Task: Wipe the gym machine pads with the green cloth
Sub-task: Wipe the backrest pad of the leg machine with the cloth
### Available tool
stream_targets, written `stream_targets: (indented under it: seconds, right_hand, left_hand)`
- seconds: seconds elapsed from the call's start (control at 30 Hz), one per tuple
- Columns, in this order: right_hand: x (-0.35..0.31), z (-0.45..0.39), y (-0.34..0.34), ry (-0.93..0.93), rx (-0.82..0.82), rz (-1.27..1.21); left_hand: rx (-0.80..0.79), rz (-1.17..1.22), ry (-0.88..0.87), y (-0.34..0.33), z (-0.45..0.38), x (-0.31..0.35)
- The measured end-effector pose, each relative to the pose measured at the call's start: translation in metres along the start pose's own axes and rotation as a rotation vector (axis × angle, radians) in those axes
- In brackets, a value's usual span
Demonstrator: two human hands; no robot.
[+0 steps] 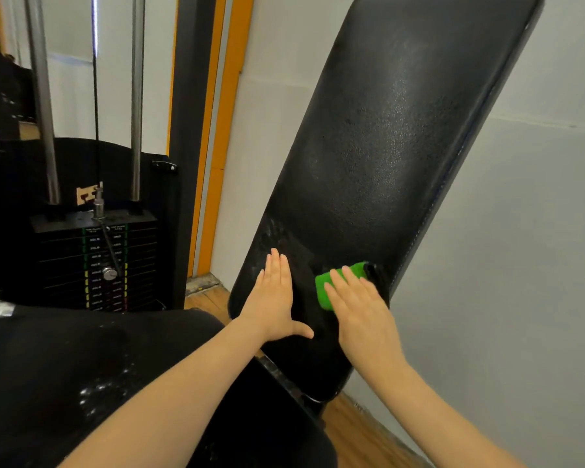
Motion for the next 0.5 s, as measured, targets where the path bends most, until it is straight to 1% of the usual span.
stream_targets:
  seconds: [0.07, 0.13, 0.2, 0.3, 0.37, 0.43, 0.5]
  right_hand:
    - [-0.016, 0.025, -0.005, 0.130, -0.101, -0.041]
    - [-0.013, 0.023, -0.005, 0.177, -0.117, -0.068]
    - [-0.003, 0.004, 0.000, 0.176, -0.075, -0.055]
    - [0.016, -0.034, 0.013, 0.143, 0.113, 0.006]
    - [0.023, -0.053, 0.016, 0.107, 0.115, 0.030]
    - [0.019, -0.055, 0.013, 0.061, 0.097, 0.073]
    - [0.006, -0.039, 0.002, 0.088, 0.047, 0.088]
  left_hand:
    - [0.002, 0.002, -0.008, -0.001, 0.000, -0.001]
    - [0.004, -0.005, -0.013, -0.001, 0.000, -0.001]
    - [-0.001, -0.008, -0.009, -0.001, 0.000, -0.001]
    - [-0.001, -0.009, 0.000, 0.000, 0.000, 0.000]
    - [-0.001, -0.011, 0.007, 0.000, 0.000, 0.001]
    - [-0.003, -0.014, 0.010, 0.000, 0.000, 0.000]
    - [-0.009, -0.012, 0.008, -0.002, 0.001, -0.001]
Point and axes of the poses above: each hand's wrist, its own z-axis away from the middle knuckle, its own y-axis out of the back of the hand, x = y × z, the point moved 3 cm from there along -z, towards the middle knuckle, and after that the axes turned 9 degrees about z, right-handed, at the moved point
